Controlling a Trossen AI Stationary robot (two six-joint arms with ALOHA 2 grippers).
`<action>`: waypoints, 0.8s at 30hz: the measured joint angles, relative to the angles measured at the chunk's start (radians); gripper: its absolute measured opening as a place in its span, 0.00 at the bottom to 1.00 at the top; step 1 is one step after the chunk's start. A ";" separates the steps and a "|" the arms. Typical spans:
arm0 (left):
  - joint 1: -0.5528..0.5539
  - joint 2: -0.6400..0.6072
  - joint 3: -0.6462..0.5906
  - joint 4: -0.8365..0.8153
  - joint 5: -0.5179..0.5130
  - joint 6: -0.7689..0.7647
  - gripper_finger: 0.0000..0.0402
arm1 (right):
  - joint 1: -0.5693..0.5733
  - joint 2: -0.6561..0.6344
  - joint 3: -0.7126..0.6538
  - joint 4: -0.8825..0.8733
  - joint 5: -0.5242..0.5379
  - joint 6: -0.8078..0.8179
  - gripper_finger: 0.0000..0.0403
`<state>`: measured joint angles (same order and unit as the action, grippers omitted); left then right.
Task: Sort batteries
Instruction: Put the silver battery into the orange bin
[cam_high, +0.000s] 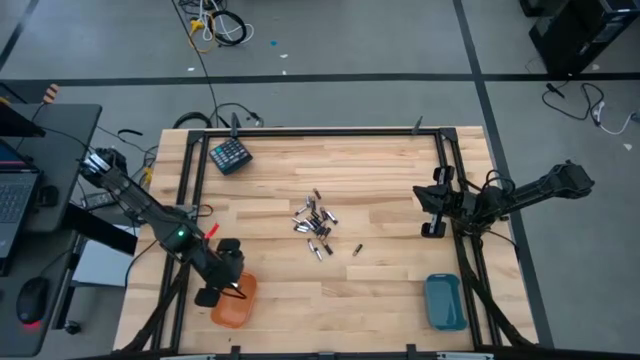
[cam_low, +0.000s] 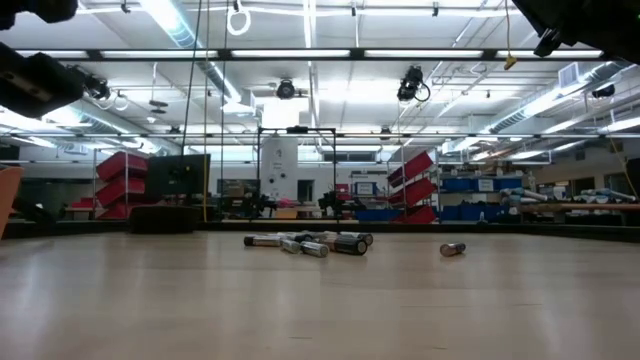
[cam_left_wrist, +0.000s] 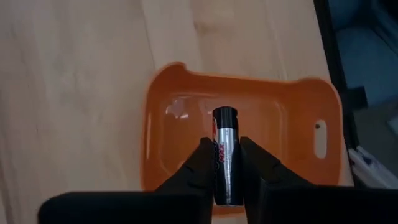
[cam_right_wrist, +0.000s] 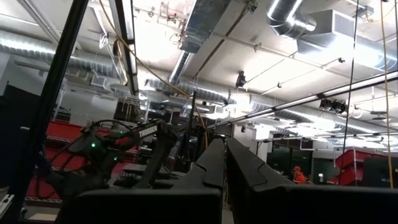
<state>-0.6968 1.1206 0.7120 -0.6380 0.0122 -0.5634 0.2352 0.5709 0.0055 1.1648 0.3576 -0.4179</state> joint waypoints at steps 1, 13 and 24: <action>0.000 0.000 0.000 0.000 -0.004 -0.018 0.14 | 0.000 0.000 0.000 0.000 0.000 0.000 0.02; 0.000 0.000 0.000 -0.010 -0.023 -0.043 0.25 | 0.000 0.000 0.000 -0.001 0.000 0.003 0.02; 0.026 0.000 0.000 0.165 -0.241 0.293 0.25 | 0.001 0.025 0.090 -0.119 0.000 0.010 0.02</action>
<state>-0.6703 1.1202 0.7120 -0.4725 -0.2286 -0.2707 0.2359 0.5959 0.0960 1.0454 0.3576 -0.4081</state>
